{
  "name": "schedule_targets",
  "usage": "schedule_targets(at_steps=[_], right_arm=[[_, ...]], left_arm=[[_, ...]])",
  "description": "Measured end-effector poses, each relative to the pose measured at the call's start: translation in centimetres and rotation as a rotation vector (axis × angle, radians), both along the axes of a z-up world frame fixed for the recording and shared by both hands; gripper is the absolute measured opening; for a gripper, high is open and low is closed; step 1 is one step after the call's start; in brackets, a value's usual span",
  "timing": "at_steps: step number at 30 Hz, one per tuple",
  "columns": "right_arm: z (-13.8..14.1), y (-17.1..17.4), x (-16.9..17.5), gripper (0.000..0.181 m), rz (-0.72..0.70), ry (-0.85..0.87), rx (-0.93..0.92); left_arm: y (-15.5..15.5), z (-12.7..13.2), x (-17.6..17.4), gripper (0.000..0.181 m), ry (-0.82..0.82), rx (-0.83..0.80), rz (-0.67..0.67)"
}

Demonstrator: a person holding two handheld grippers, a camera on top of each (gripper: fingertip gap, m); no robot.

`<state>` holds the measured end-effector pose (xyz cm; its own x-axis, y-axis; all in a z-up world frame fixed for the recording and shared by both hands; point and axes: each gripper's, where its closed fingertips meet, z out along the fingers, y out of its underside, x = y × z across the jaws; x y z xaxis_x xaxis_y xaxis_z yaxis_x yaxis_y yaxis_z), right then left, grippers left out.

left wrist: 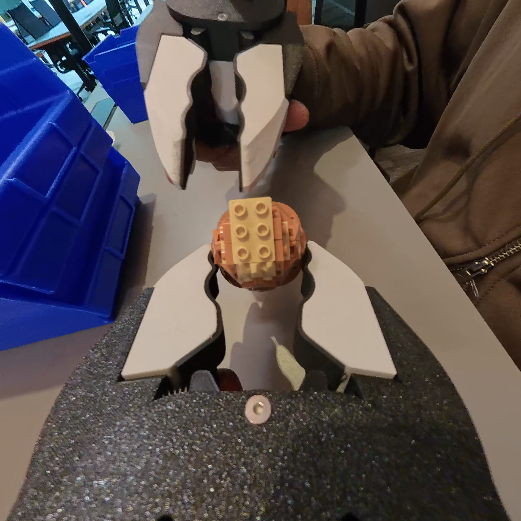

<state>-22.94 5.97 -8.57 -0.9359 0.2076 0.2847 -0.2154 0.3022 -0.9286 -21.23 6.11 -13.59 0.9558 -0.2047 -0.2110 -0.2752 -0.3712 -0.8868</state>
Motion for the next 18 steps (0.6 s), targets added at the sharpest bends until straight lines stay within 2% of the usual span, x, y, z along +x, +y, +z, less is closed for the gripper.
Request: schedule_targets(at_steps=[4,9,18], right_arm=[[-0.1,-0.3,1.0,0.028,0.045,0.045,0.021],[0.1,-0.4,1.8,0.028,0.084,0.099,0.022],[0.2,-0.4,2.2,0.028,0.092,0.148,0.036]], left_arm=[[0.0,0.5,-0.2,0.057,0.046,0.030,0.007],[0.3,1.1,-0.1,0.057,0.185,0.073,0.007],[0.4,1.3,-0.2,0.057,0.323,0.098,0.012]])
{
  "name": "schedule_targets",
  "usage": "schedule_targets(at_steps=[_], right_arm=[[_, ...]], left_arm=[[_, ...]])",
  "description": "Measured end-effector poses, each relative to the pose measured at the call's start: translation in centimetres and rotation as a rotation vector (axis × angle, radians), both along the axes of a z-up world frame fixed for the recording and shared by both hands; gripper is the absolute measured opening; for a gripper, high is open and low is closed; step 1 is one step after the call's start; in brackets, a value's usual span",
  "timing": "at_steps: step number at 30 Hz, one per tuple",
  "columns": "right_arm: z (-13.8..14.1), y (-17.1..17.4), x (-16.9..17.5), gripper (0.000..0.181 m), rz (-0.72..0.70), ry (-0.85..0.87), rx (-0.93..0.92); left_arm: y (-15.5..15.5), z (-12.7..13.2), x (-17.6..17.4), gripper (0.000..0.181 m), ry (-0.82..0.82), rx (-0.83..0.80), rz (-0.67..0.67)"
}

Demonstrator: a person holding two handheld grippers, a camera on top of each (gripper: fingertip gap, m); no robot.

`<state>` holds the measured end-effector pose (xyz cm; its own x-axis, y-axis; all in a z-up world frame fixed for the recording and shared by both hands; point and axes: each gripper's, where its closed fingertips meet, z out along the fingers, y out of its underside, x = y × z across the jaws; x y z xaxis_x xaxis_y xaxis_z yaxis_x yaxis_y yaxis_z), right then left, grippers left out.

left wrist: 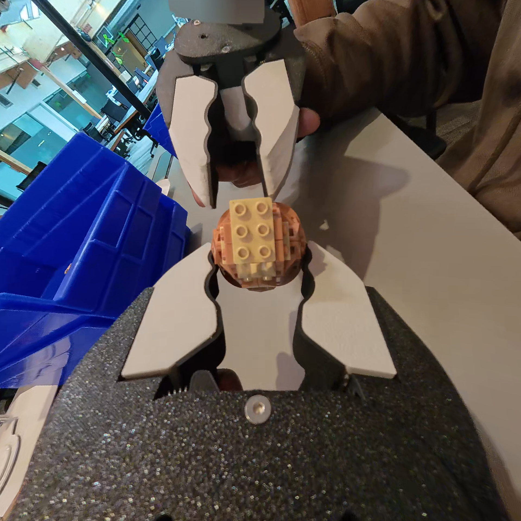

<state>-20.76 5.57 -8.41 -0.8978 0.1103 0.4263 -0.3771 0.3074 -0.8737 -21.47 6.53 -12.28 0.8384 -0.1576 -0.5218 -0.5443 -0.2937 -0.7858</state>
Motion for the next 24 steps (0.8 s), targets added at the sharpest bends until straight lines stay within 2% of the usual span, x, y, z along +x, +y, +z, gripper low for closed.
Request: schedule_targets(at_steps=[10,18,24], right_arm=[[-1.0,-0.5,0.1,0.027,-0.011,0.037,0.051],[-1.3,-1.1,-1.6,0.017,-0.146,0.111,0.050],[-1.8,-1.1,-2.4,0.016,-0.194,0.098,0.065]], left_arm=[[-0.2,-0.7,-2.0,0.057,-0.107,-0.057,0.128],[-0.1,-1.2,-3.0,0.057,-0.198,-0.080,0.204],[-0.3,-1.5,-3.7,0.057,-0.217,-0.095,0.248]])
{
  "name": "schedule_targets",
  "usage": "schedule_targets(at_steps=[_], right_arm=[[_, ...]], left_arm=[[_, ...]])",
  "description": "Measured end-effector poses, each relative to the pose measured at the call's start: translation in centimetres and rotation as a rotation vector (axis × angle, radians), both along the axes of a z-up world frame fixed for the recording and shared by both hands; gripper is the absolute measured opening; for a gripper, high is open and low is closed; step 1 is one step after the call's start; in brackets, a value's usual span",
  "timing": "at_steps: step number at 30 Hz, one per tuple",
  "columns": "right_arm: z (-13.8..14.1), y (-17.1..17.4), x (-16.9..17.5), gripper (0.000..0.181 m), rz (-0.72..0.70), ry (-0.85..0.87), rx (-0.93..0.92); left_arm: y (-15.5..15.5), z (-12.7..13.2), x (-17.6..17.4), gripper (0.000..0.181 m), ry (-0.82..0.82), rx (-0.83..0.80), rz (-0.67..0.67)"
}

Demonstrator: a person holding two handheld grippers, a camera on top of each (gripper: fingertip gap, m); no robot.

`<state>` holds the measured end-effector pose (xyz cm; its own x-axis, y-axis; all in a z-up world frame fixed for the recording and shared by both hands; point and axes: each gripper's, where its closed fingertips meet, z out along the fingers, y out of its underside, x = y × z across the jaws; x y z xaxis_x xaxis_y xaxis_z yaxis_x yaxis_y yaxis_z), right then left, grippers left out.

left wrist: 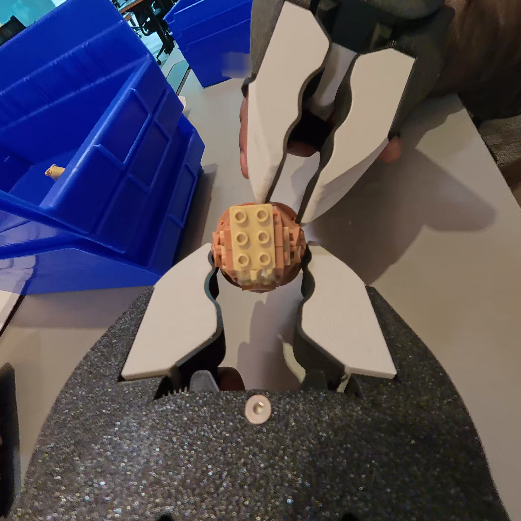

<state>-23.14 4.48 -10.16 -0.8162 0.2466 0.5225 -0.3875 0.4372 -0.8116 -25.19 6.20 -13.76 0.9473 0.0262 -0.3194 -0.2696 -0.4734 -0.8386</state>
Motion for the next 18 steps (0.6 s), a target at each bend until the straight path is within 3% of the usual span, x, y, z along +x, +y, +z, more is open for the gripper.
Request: schedule_targets(at_steps=[10,18], right_arm=[[-0.56,0.21,-0.36,0.017,-0.016,0.008,0.036],[-0.19,0.88,-0.47,0.018,-0.010,0.032,0.046]], left_arm=[[-0.26,-0.20,-0.48,0.057,-0.024,-0.016,0.029],[-0.45,-0.40,-0.58,0.057,0.146,-0.076,0.020]])
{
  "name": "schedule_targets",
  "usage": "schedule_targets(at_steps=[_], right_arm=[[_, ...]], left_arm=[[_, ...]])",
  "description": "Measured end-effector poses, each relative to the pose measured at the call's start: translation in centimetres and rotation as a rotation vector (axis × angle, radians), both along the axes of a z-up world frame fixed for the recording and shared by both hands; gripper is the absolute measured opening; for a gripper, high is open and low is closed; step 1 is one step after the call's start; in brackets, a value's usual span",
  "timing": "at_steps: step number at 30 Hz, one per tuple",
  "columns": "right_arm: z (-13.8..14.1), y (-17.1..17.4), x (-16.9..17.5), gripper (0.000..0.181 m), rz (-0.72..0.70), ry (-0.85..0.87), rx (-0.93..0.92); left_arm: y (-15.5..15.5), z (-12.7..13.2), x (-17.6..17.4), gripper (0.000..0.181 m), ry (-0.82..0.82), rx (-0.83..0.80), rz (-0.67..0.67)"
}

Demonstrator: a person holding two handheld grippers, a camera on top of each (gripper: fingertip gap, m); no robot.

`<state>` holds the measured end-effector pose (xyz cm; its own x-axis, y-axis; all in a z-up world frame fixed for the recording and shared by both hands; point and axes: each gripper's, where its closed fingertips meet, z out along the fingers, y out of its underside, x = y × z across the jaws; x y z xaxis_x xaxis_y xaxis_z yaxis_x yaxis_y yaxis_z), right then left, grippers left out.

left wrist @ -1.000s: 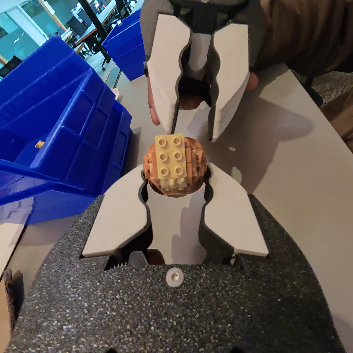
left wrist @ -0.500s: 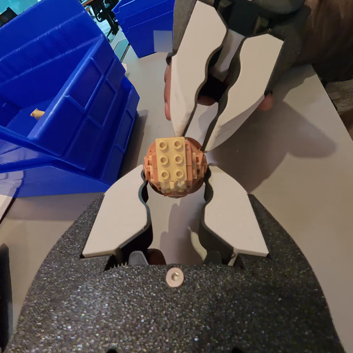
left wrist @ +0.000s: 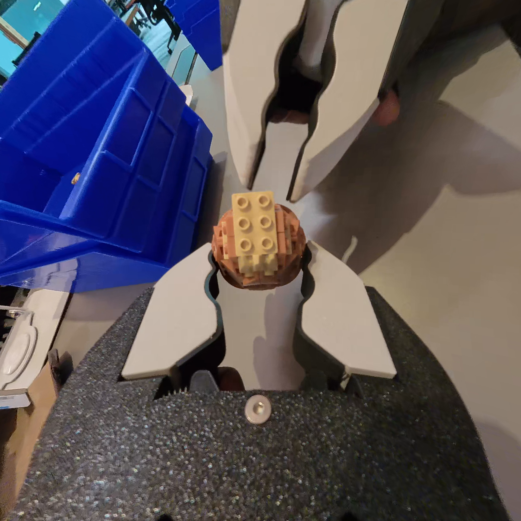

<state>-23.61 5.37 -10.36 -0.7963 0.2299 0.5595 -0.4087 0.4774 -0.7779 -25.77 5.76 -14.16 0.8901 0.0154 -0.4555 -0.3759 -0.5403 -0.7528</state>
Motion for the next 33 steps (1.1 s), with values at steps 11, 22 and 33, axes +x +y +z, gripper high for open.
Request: schedule_targets(at_steps=[11,22,33], right_arm=[[-0.3,-1.8,1.0,0.034,0.044,0.049,-0.021],[-1.2,-1.8,0.9,0.025,0.053,0.013,0.013],[-1.7,-0.8,-0.2,0.025,0.022,-0.163,-0.029]], left_arm=[[0.2,-1.9,0.3,0.057,0.011,-0.107,0.005],[-0.3,-3.1,1.2,0.057,-0.059,-0.193,-0.021],[-1.2,-3.2,0.9,0.057,-0.200,-0.171,0.003]])
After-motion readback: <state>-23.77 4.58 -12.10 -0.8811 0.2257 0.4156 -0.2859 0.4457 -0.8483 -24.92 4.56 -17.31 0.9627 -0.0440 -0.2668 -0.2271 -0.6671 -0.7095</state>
